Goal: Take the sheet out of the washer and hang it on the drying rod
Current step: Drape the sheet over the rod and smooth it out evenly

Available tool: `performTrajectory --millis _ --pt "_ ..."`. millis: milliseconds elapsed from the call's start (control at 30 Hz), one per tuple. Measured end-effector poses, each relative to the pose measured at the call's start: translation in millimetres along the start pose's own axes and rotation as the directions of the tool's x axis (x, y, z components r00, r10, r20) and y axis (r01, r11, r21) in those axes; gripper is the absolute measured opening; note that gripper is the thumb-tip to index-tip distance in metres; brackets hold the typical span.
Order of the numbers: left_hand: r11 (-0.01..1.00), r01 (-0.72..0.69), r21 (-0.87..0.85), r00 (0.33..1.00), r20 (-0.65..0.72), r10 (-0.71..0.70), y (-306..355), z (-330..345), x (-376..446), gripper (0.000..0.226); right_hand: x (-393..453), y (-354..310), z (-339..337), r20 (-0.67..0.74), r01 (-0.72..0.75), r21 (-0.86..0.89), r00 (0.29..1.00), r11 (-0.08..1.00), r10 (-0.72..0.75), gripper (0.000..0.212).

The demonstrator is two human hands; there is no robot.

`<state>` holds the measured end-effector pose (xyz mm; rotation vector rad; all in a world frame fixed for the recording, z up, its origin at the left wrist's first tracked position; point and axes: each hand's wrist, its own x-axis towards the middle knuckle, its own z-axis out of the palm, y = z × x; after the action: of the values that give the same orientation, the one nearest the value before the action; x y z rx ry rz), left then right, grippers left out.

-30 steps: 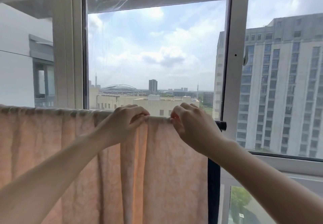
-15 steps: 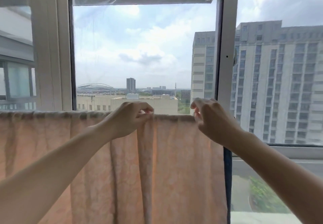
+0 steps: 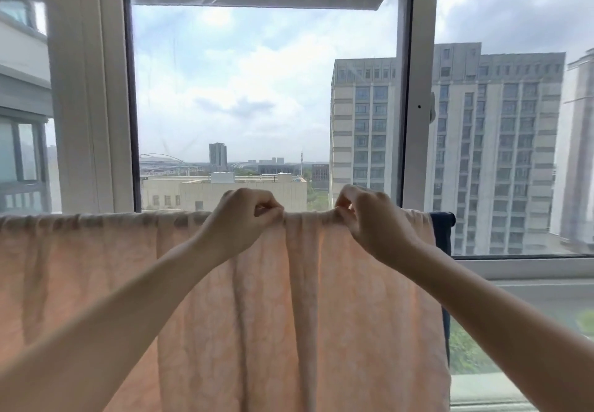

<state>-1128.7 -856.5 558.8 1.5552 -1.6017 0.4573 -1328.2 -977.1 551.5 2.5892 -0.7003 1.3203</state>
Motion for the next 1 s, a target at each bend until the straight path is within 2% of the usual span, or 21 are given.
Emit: performTrajectory --millis 100,167,233,367,433,567,733,800,867,1000 --pt "1.000 0.013 0.027 1.000 0.002 -0.013 1 5 2 0.009 0 18 -8 -0.085 -0.191 -0.214 0.981 0.958 0.176 0.011" --pt "0.998 0.035 0.047 0.999 0.010 -0.036 3 7 4 0.008 -4 27 -18 -0.085 -0.282 -0.274 0.960 0.920 0.269 0.009" --pt "0.996 0.043 0.073 0.999 0.015 -0.044 9 8 6 0.009 -7 26 -25 -0.071 -0.249 -0.265 0.968 0.932 0.239 0.007" --pt "0.994 0.066 0.091 0.998 0.016 -0.068 20 14 6 0.010 -11 11 -25 0.039 0.031 -0.171 0.999 0.985 -0.025 0.012" --pt "0.993 0.071 0.096 0.997 0.016 -0.073 21 14 5 0.010 -9 9 -22 0.062 0.066 -0.153 0.996 0.986 -0.057 0.013" --pt "0.993 0.068 0.094 0.997 0.029 -0.071 19 9 6 0.011 -4 12 -19 0.042 0.034 -0.189 0.999 0.981 -0.027 0.016" --pt "0.991 0.098 0.094 0.994 -0.057 -0.093 13 2 12 0.011 -1 34 -27 -0.047 -0.203 -0.288 0.979 0.936 0.198 0.016" --pt "0.993 0.089 0.083 0.994 -0.069 -0.084 14 4 14 0.011 -2 39 -29 0.011 -0.199 -0.225 0.978 0.954 0.207 0.013" --pt "0.995 0.062 0.076 0.996 -0.069 -0.057 20 11 16 0.011 -3 37 -28 0.068 -0.142 -0.105 0.986 0.984 0.150 0.009" --pt "0.995 -0.014 0.096 1.000 -0.017 0.016 42 32 19 0.013 -2 20 -25 0.157 -0.036 0.056 0.987 0.998 0.027 0.021"
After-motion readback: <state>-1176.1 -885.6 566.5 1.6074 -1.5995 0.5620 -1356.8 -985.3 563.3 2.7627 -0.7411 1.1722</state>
